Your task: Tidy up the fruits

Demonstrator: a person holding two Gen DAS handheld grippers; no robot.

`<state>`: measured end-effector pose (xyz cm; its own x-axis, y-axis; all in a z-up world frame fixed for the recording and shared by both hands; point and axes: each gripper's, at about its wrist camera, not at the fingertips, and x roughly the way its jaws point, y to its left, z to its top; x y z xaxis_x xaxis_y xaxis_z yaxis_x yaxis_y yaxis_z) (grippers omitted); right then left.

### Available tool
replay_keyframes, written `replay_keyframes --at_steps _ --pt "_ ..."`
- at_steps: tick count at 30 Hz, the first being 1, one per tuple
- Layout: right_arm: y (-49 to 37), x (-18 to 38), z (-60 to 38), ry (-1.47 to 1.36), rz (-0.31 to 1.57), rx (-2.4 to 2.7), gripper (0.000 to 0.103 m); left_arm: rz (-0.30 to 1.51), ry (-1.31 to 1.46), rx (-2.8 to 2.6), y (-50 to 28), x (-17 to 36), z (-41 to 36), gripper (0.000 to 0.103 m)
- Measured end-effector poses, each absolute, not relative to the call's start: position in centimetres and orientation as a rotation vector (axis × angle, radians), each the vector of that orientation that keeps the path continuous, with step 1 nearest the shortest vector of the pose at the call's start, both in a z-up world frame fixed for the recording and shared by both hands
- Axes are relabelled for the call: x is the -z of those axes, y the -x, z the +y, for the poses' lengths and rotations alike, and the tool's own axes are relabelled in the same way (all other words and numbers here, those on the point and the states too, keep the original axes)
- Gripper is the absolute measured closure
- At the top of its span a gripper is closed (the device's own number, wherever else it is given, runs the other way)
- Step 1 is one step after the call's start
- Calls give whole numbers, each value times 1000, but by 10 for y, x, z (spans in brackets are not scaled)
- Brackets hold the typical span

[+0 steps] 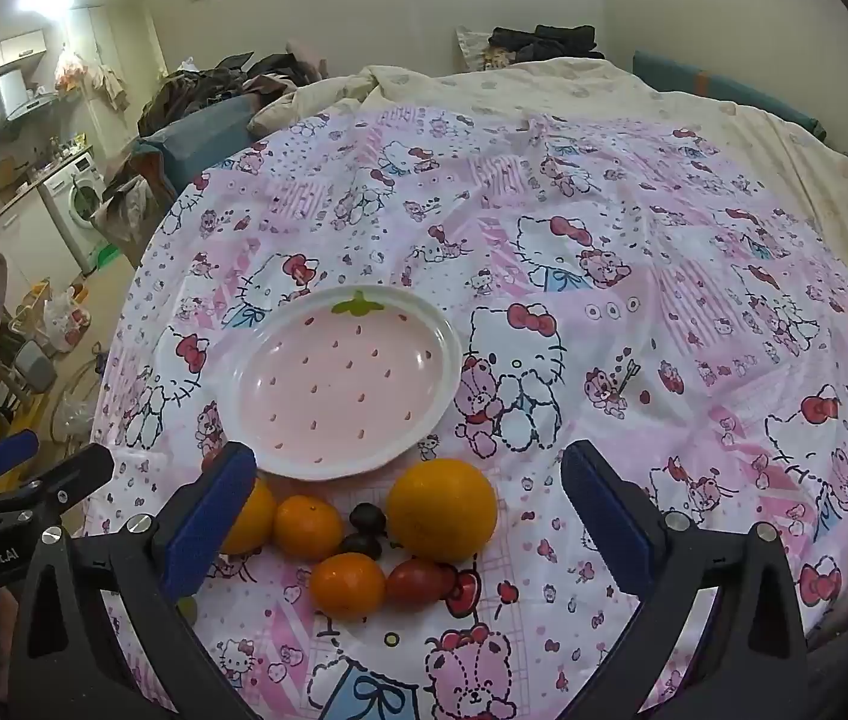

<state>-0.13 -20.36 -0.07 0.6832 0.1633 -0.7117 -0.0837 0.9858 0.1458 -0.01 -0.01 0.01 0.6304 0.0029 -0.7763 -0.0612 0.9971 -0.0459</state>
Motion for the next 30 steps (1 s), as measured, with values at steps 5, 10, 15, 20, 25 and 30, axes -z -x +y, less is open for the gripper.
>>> replay_keyframes --at_steps 5,10,15,20,25,30 --pt "1 1 -203 -111 806 -147 0 892 77 -33 0 0 0 0" --pt "2 1 -202 -108 808 -151 0 891 76 -34 0 0 0 0" --pt "1 2 -201 -104 808 -151 0 891 76 -34 0 0 0 0" --pt "1 2 -203 -108 808 -150 0 889 74 -37 0 0 0 0" --pt "1 2 -203 -108 810 -153 0 890 74 -36 0 1 1 0" --pt "1 3 -201 -108 813 -152 0 889 76 -37 1 2 1 0"
